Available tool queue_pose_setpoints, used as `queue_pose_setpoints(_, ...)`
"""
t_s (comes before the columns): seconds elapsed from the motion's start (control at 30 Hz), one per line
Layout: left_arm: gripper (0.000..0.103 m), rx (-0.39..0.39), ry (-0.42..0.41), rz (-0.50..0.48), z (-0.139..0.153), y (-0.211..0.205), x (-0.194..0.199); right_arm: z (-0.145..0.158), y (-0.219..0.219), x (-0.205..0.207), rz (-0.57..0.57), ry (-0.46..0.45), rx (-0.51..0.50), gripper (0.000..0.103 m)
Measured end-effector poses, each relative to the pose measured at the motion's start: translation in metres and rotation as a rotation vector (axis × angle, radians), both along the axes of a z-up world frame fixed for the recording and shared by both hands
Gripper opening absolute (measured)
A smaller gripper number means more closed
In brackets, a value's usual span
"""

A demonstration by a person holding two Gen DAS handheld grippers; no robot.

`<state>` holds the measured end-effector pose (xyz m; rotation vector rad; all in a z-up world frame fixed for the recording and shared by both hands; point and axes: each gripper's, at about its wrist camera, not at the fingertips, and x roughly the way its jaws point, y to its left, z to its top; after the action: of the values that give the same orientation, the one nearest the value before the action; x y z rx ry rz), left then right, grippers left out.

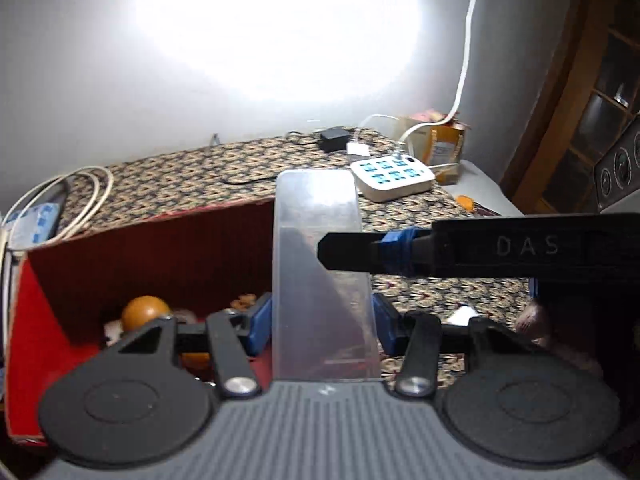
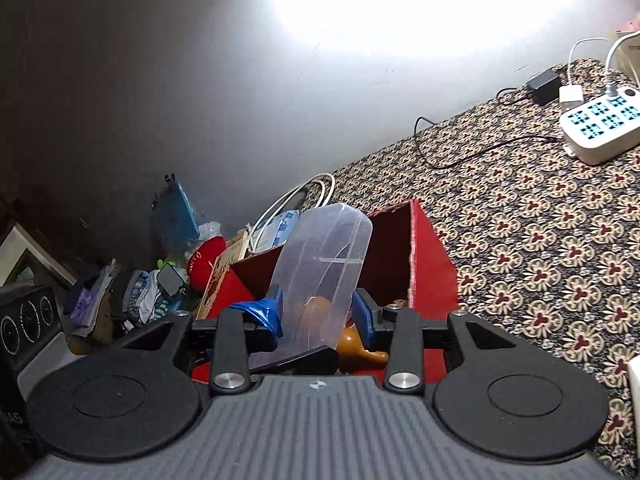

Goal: Organize rigid objects
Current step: 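Lift the clear case with both grippers and carry it over the red box, then lower the clear case beside the orange gourd and open both grippers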

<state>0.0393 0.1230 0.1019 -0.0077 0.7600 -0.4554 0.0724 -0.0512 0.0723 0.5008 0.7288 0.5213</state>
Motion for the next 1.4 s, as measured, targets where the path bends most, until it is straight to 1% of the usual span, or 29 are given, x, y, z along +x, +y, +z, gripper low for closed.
queue_pose_setpoints(0.17, 0.051, -0.026, 0.072, 0.066, -0.022, 0.038, 0.025, -0.021, 0.034, 0.025, 0.057, 0.075, -0.035, 0.022)
queue_pose_setpoints(0.23, 0.051, -0.04, 0.092, 0.094, -0.029, 0.05, 0.032, -0.029, 0.041, 0.034, 0.064, 0.114, -0.027, 0.022)
queue_pose_setpoints(0.3, 0.051, -0.041, 0.107, 0.107, -0.035, 0.057, 0.041, -0.036, 0.045, 0.043, 0.061, 0.156, -0.009, 0.023)
queue_pose_setpoints(0.37, 0.05, -0.04, 0.122, 0.118, -0.043, 0.061, 0.049, -0.041, 0.052, 0.051, 0.071, 0.169, -0.023, 0.022)
queue_pose_setpoints(0.5, 0.05, -0.012, 0.166, 0.134, -0.064, 0.065, 0.06, -0.049, 0.073, 0.058, 0.104, 0.154, -0.139, 0.021)
queue_pose_setpoints(0.63, 0.05, 0.004, 0.204, 0.15, -0.078, 0.069, 0.065, -0.058, 0.084, 0.061, 0.105, 0.134, -0.202, 0.021)
queue_pose_setpoints(0.67, 0.05, -0.001, 0.211, 0.152, -0.08, 0.071, 0.066, -0.058, 0.085, 0.061, 0.105, 0.131, -0.205, 0.023)
queue_pose_setpoints(0.77, 0.05, 0.007, 0.205, 0.157, -0.079, 0.072, 0.065, -0.058, 0.084, 0.063, 0.103, 0.126, -0.204, 0.023)
queue_pose_setpoints(0.83, 0.051, 0.024, 0.204, 0.16, -0.079, 0.07, 0.066, -0.059, 0.09, 0.062, 0.099, 0.12, -0.247, 0.022)
queue_pose_setpoints(0.87, 0.055, 0.035, 0.204, 0.165, -0.078, 0.068, 0.066, -0.059, 0.092, 0.061, 0.091, 0.111, -0.273, 0.022)
queue_pose_setpoints(0.9, 0.057, 0.043, 0.207, 0.167, -0.078, 0.067, 0.066, -0.06, 0.095, 0.059, 0.084, 0.102, -0.299, 0.022)
queue_pose_setpoints(1.17, 0.059, 0.119, 0.219, 0.171, -0.078, 0.06, 0.069, -0.06, 0.093, 0.06, 0.085, 0.099, -0.294, 0.021)
queue_pose_setpoints(1.4, 0.061, 0.14, 0.22, 0.18, -0.079, 0.059, 0.07, -0.06, 0.092, 0.058, 0.083, 0.089, -0.285, 0.021)
